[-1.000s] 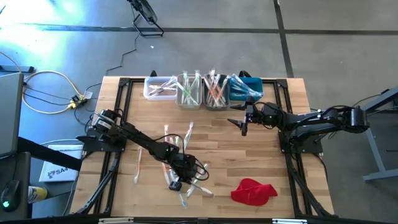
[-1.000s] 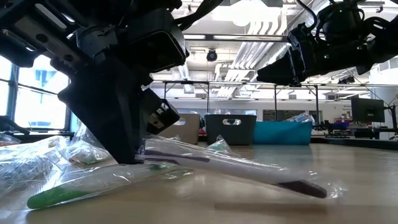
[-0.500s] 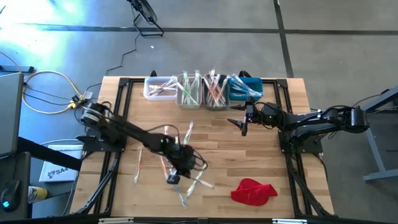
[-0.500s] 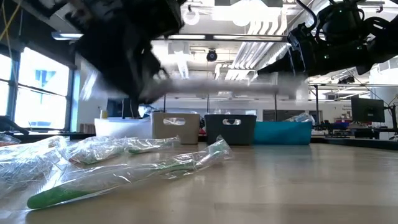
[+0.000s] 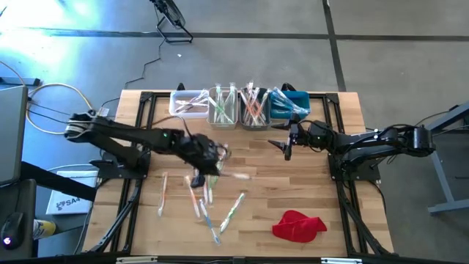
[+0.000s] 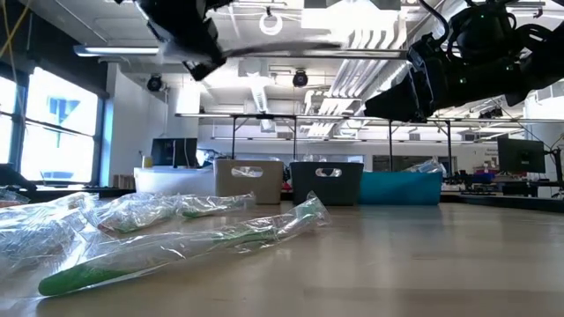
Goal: Pick & Place Toothbrushes
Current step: Put the purple toothbrush into the transparent bin
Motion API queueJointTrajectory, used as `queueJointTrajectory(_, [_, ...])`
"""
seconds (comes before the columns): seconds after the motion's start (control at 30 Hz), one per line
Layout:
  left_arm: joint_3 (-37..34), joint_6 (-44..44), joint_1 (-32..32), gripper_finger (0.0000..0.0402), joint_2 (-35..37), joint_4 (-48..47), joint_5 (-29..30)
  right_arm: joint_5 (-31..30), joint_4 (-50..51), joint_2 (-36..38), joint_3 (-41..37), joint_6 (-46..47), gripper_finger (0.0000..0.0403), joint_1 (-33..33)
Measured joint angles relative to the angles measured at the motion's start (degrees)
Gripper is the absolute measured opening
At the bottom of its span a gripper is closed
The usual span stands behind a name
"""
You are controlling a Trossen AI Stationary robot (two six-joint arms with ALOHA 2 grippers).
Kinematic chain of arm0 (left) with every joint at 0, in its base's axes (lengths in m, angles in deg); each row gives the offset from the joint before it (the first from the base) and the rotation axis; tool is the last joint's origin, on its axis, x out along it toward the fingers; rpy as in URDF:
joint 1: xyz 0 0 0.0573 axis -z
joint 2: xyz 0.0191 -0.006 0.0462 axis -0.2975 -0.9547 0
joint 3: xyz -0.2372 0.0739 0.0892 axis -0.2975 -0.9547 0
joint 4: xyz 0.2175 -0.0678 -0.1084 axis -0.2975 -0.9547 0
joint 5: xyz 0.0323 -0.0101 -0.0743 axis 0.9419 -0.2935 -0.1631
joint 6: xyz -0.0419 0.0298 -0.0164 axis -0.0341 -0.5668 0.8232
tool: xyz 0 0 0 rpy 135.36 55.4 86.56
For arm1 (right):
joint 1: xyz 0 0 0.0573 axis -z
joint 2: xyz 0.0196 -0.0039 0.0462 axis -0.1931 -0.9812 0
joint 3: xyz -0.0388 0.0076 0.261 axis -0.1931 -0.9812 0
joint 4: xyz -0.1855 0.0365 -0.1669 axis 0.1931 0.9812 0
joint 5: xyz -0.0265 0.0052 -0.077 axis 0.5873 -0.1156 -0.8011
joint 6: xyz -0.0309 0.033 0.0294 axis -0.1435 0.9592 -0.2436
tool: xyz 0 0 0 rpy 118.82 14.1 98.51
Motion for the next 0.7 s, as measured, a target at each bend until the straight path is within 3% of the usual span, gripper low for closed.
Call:
queueJointTrajectory(0.4, [0.04, -3.57, -10.29, 0.0017, 12.77, -5.45, 18.17, -0.2, 0.28, 0.0, 0.02, -0.17, 0.0298, -0.02])
queueJointTrajectory(0.7, [0.05, -4.49, -20.97, 0.0017, 14.14, -7.55, 21.59, -0.22, 0.35, 0.01, 0.02, -0.23, 0.0298, -0.01])
